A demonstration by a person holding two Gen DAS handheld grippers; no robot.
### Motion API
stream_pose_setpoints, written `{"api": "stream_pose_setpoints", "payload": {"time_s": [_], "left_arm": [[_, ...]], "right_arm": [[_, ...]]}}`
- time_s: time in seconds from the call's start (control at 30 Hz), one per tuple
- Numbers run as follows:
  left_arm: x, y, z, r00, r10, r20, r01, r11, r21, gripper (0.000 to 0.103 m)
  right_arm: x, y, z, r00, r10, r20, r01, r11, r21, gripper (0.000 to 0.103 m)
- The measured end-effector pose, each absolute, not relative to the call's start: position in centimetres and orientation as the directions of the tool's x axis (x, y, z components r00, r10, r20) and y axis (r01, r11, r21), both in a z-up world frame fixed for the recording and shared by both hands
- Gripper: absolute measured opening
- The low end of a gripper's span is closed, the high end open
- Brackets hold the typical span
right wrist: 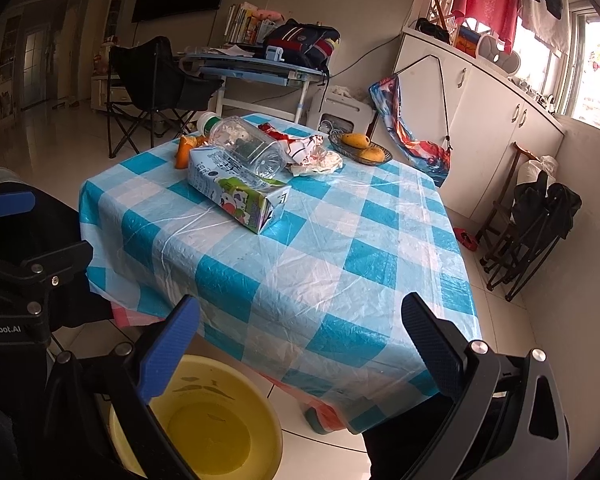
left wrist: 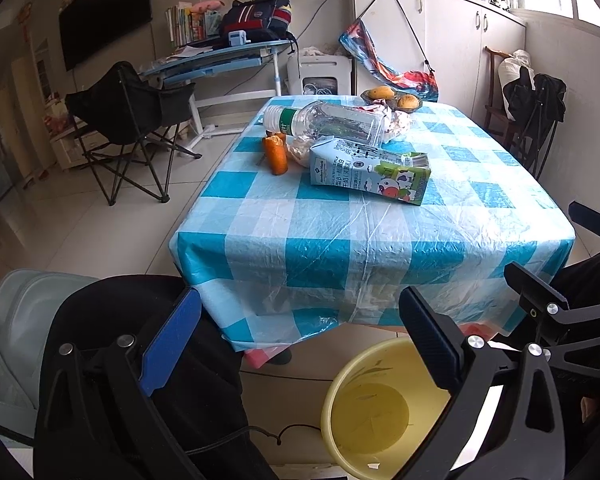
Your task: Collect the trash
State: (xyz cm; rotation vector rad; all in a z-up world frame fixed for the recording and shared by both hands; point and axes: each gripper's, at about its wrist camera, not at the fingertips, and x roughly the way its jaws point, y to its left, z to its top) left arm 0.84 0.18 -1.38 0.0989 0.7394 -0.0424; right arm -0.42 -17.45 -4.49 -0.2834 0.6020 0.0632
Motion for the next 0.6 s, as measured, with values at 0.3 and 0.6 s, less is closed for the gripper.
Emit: {"api": "stream_pose_setpoints", "payload": {"time_s": [0.3,0.6], "left_arm": [[0.85,0.23,-1.39,0.739,-0.005,-0.674,0.074,0.995,0.074,0.096],[0.97,0.34,-1.29,0.737,-0.008,-0.676,0.074,0.995,0.069,0.096]], "right_arm": [[-0.53,-17.37,-4.57,0.819,-0.026,-0.573,-0.144,0.957,-0.25,0.097],[-0.58,-17.96,-4.09,0.809,-0.017,-0.588,-0.143,0.964,-0.224,0.097]]}}
